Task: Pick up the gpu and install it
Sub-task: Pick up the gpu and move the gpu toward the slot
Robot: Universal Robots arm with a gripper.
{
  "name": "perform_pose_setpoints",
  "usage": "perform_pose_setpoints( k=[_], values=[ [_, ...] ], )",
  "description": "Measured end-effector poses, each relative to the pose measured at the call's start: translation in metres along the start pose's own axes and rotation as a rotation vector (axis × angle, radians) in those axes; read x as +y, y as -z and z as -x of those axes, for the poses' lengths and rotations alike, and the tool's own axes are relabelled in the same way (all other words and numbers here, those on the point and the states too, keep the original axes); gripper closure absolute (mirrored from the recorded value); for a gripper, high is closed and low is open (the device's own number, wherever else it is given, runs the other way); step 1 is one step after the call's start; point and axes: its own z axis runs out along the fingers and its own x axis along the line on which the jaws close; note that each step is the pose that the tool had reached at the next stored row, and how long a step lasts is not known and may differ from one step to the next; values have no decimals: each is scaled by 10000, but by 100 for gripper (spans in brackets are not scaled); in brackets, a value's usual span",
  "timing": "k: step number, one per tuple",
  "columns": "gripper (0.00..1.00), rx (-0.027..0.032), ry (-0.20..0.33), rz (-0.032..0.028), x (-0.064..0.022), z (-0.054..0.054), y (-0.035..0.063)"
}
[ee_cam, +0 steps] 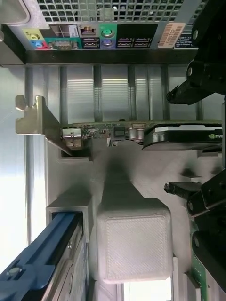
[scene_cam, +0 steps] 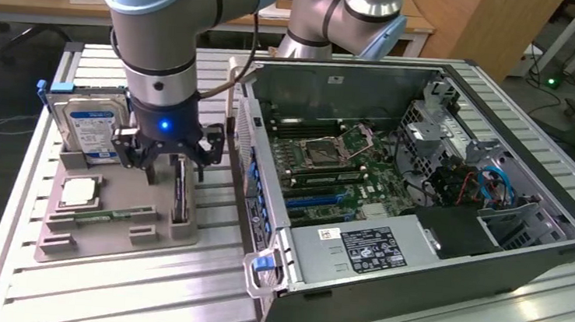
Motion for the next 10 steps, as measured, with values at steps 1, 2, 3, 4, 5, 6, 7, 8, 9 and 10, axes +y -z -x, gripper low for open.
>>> perform_pose_setpoints(
  k=[1,2,3,4,5,6,7,8,9,10],
  values=[
    [24,0,-16,-13,9,-1,-18],
    [24,-2,-33,-31,26,-2,-37],
    [24,-4,-48,-50,43,-3,-55],
    [24,-8,-63,-69,60,-4,-74],
    [24,-7,-76,-85,67,-5,-90],
    [24,-8,-86,-98,67,-5,-105],
    [24,-8,-100,-103,66,-5,-122],
    [24,-10,-120,-108,65,-5,-137],
    [24,-11,-146,-114,64,-6,-153],
    [24,-13,-174,-124,64,-6,-170]
  ],
)
